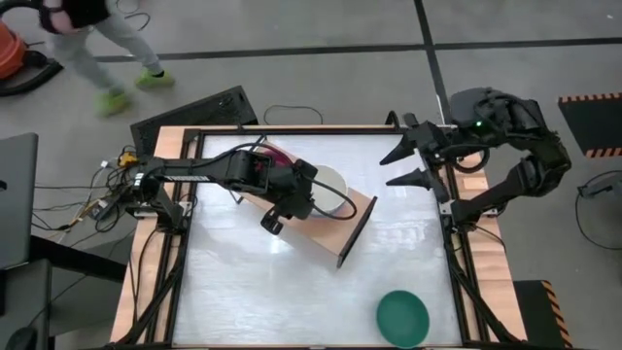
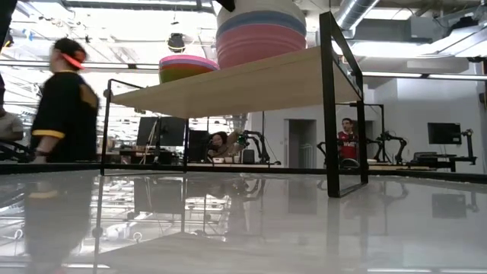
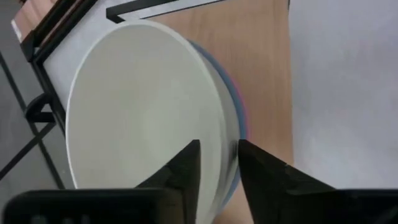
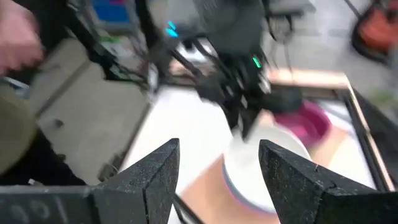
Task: Place and stack bowls onto a shelf
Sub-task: Stack the large white bowl on the top of the large blue bowl on the shelf
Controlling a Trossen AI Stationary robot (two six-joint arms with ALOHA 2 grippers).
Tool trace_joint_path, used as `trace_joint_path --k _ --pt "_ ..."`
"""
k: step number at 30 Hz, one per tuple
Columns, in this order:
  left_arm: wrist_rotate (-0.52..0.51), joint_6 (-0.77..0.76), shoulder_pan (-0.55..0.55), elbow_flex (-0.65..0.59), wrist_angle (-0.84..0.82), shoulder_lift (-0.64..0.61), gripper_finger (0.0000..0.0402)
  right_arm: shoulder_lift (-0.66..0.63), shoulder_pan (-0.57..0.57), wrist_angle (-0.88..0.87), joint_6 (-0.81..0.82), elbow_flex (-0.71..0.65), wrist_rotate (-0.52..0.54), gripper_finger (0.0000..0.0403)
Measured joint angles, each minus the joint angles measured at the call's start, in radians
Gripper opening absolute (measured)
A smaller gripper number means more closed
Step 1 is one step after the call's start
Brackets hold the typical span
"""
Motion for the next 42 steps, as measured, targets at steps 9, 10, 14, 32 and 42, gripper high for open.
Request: trace_joint_path --k 9,10,14,32,42 --pt "-0.076 -0.044 -0.015 0.038 0.024 -0.008 0.0138 0.046 0.004 -0.314 0.334 0.001 0.21 0.0244" --pt "-0.077 -0.045 -0.018 0.053 0.024 -0.008 0.0138 0.05 0.009 -0.345 0.349 -0.001 0.21 0.0244" --pt "-0.067 -0.084 -0.032 0.142 0.013 -0.009 0.0125 0.084 0.046 -0.377 0.355 0.0 0.212 0.0244" --pt "-0.479 -0.64 -0.129 -0.323 0.607 -0.261 0.0 0.146 0.157 -0.389 0.422 0.0 0.28 0.0244" --pt "-0.49 -0.801 -0.164 -0.837 1.136 -0.451 0.0 0.123 0.199 -0.38 0.432 0.0 0.331 0.0244"
